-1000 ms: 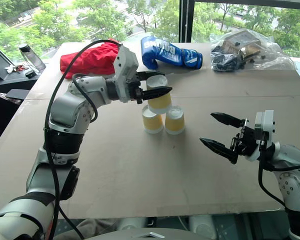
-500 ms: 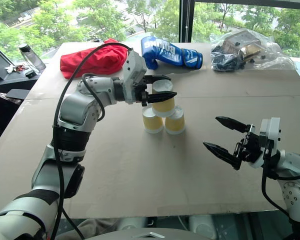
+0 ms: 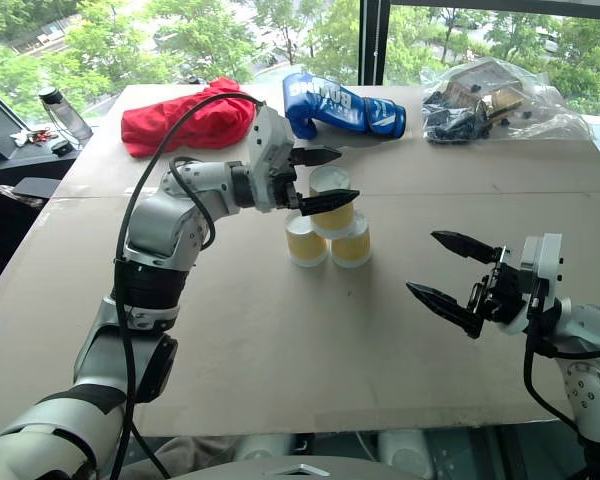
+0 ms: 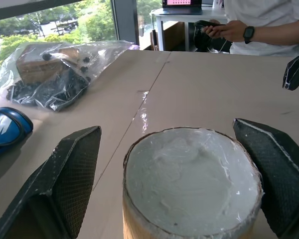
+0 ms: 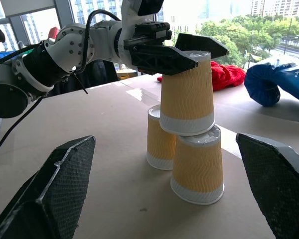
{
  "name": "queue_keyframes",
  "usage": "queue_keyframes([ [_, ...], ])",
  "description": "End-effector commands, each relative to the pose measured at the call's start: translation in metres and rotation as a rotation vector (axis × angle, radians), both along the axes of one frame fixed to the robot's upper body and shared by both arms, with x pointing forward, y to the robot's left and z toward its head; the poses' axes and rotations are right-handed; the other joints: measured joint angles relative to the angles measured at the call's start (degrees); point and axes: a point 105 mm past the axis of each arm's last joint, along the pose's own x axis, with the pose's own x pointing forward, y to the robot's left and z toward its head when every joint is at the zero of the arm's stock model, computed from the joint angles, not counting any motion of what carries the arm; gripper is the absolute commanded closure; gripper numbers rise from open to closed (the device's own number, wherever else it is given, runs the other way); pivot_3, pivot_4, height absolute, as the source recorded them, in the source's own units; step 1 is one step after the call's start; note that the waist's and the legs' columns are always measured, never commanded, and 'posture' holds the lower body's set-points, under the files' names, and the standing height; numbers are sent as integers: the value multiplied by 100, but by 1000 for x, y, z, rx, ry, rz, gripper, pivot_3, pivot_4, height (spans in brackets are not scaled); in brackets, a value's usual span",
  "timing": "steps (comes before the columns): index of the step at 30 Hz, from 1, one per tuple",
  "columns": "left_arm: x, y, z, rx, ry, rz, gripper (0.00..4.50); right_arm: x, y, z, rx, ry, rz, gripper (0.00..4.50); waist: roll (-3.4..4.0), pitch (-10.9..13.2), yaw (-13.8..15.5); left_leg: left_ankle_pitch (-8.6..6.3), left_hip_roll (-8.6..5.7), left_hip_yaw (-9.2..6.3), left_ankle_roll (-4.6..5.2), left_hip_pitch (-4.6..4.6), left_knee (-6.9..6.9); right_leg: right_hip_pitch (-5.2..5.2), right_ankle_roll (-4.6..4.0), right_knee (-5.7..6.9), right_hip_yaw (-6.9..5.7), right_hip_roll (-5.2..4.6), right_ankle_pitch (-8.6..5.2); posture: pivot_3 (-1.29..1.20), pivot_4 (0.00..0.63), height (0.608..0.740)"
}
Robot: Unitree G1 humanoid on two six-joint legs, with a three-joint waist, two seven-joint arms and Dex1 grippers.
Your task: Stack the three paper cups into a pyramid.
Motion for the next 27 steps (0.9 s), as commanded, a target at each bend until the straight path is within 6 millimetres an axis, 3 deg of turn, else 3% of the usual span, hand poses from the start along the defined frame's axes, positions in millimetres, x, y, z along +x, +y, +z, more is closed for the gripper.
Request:
queue_keyframes([
  [1, -11, 0, 20, -33, -61, -29, 106, -3, -1, 12, -6, -52, 2, 0, 0, 0, 0, 0, 0, 0, 0, 0, 0, 0, 0, 0, 0, 0, 0, 0, 150, 740],
  [6, -29, 5, 47, -89, -139, -81, 106, -2, -2, 12, -7, -49, 1, 0, 0, 0, -3, 1, 2, 0, -2, 0, 0, 0, 0, 0, 1, 0, 0, 0, 150, 740],
  [11, -43, 21, 83, -215, -187, -85, 106, 0, -4, 11, -6, -41, 1, 0, 0, 0, -13, 2, 5, -1, -4, 2, 0, 0, 0, 4, 1, 0, 0, 0, 150, 740],
  [13, -49, 33, 86, -252, -158, -70, 106, 1, -5, 8, -2, -32, 1, 0, 0, 0, -24, 2, 7, 0, -3, 2, 1, 1, 0, 4, 2, -1, 0, 0, 150, 740],
  [15, -55, 46, 66, -226, -92, -27, 106, 3, -10, 1, 6, -14, -15, 0, 2, -2, -25, 2, 8, 0, -4, 2, 1, 1, 0, 3, 2, -2, 0, 0, 150, 740],
  [17, -63, 63, 21, -136, 16, 92, 106, 6, -23, -15, 11, 0, -78, 0, 27, -19, -93, 3, 13, 11, -6, 16, -10, 3, 1, -2, 18, -3, 0, 0, 150, 740],
  [19, -75, 75, -9, -106, 79, 176, 106, 4, -32, -26, 6, 32, -112, 0, 26, -14, -75, 3, 15, 13, -6, 28, -22, 5, 4, -2, 30, -4, -4, 0, 150, 740],
  [22, -79, 100, -44, -67, 50, 403, 106, -1, -36, -38, 9, 68, -142, 0, 18, -9, -25, 3, 21, 0, -7, 2, -13, -12, 3, 3, 27, -6, -4, 0, 150, 740],
  [27, -104, 111, -114, 17, 204, 488, 106, -9, -41, -61, -57, 132, -147, 0, 19, -16, 26, -10, 2, 7, 15, 41, -8, 36, -2, -1, 30, -33, -2, 0, 150, 740],
])
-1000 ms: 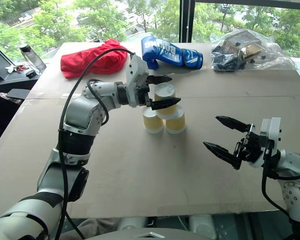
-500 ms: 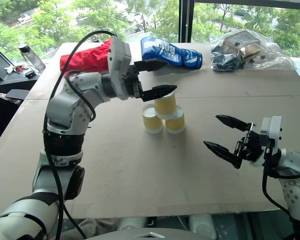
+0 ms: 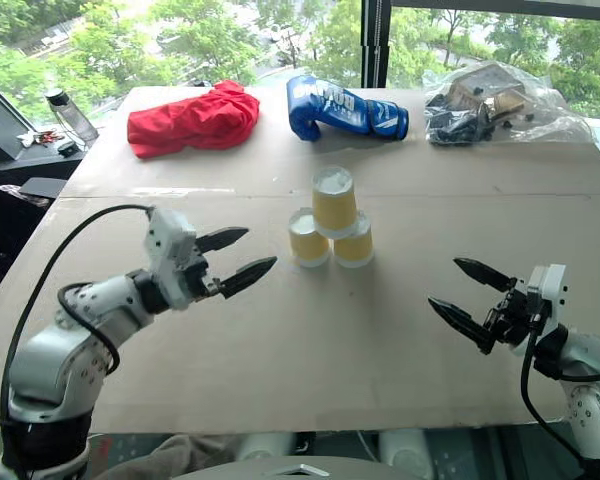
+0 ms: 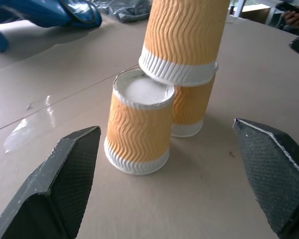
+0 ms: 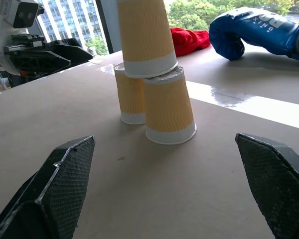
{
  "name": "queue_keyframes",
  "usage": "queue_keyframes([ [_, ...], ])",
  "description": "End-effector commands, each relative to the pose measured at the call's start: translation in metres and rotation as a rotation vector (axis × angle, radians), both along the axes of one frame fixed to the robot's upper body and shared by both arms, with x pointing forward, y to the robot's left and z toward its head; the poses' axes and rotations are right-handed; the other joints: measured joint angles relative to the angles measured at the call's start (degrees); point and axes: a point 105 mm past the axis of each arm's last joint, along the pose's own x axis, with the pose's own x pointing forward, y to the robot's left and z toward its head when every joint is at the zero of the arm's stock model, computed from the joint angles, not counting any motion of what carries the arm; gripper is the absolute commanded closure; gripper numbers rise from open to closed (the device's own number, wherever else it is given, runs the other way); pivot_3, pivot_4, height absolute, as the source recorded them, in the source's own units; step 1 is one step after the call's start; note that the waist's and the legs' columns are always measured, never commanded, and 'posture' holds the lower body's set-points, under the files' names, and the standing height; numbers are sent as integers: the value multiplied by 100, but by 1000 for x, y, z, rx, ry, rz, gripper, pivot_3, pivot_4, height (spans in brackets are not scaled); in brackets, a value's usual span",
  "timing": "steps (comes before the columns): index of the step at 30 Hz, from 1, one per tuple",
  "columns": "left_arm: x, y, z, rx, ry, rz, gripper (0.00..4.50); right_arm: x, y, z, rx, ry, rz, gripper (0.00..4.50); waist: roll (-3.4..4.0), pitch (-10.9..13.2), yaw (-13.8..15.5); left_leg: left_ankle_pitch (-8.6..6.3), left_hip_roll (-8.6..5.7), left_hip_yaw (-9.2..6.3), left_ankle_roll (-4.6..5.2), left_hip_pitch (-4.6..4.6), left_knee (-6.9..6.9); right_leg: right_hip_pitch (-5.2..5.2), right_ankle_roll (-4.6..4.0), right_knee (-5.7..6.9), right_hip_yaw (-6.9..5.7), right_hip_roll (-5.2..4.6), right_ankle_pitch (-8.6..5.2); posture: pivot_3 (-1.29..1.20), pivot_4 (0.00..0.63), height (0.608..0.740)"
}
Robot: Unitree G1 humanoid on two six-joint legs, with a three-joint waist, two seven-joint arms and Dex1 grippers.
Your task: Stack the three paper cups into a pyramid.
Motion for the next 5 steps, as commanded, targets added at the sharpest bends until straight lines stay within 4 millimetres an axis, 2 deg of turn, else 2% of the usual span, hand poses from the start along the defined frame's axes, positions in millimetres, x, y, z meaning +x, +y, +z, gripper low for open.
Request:
queue_keyframes([
  [1, -12, 0, -20, 35, -5, 7, 106, -4, -6, -4, -44, -10, -10, 0, -3, 2, 14, 0, -1, -2, 0, 0, 1, 1, -1, -1, -1, -2, 0, 0, 150, 740],
  [5, -20, 3, -40, 39, 21, 30, 106, -4, -10, -4, -44, -9, -33, 0, -3, 1, 21, 0, 0, -1, 0, 2, 5, 0, -9, 1, -1, -2, 4, 0, 150, 740],
])
